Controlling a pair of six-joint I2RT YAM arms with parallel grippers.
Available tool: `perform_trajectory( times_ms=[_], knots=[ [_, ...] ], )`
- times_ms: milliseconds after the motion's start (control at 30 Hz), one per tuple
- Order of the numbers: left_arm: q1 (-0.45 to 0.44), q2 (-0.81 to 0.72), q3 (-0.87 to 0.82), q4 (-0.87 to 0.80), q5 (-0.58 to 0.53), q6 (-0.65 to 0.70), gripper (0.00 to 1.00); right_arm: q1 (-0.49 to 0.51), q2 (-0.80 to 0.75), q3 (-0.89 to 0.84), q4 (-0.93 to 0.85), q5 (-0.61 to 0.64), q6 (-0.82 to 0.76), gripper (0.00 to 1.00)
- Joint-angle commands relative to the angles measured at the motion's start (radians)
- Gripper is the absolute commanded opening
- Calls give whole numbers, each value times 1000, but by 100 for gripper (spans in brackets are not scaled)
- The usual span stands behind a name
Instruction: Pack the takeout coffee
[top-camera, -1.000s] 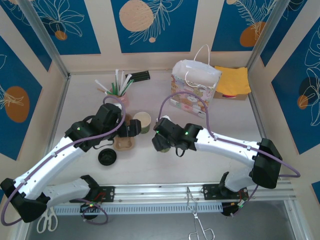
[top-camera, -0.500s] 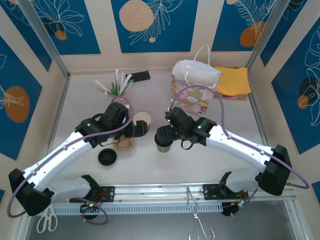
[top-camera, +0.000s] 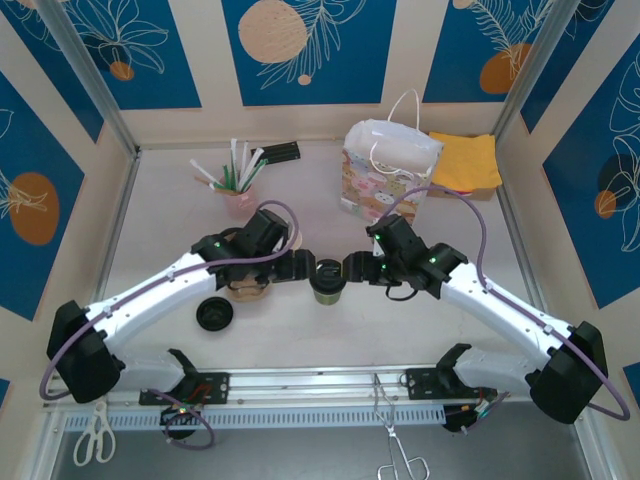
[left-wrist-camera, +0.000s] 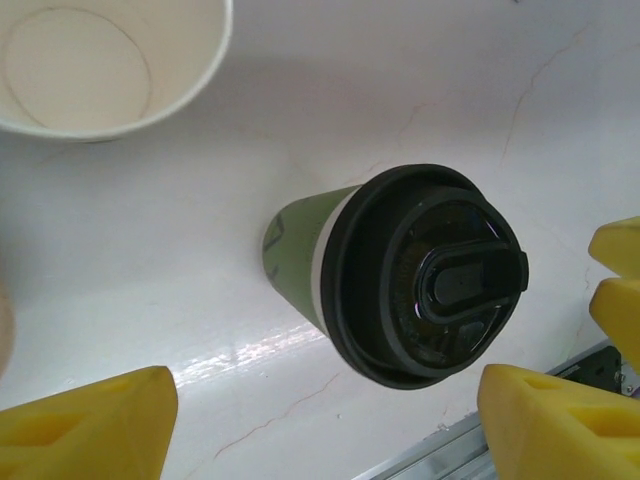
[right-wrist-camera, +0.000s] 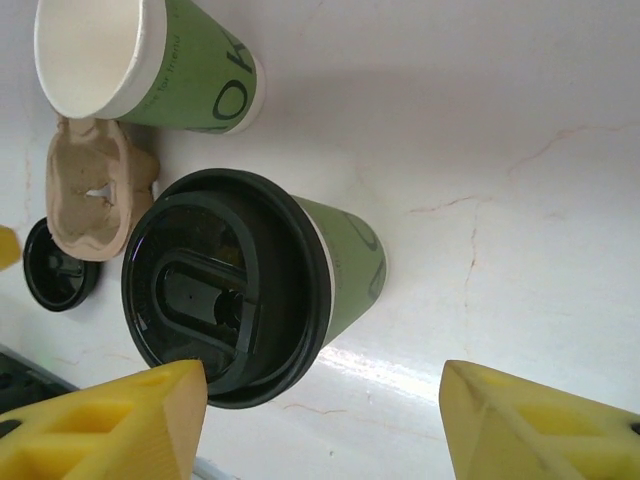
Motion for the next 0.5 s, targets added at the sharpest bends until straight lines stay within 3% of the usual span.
perform_trajectory(
  times_ms=[0, 467],
  knots=[
    [-17, 36, 14, 36, 53, -18, 75, -13, -20, -24, 37, -97, 32, 63],
    [-26, 103, 14, 94, 96, -10, 64, 3, 51, -9, 54, -156, 12, 63]
  ],
)
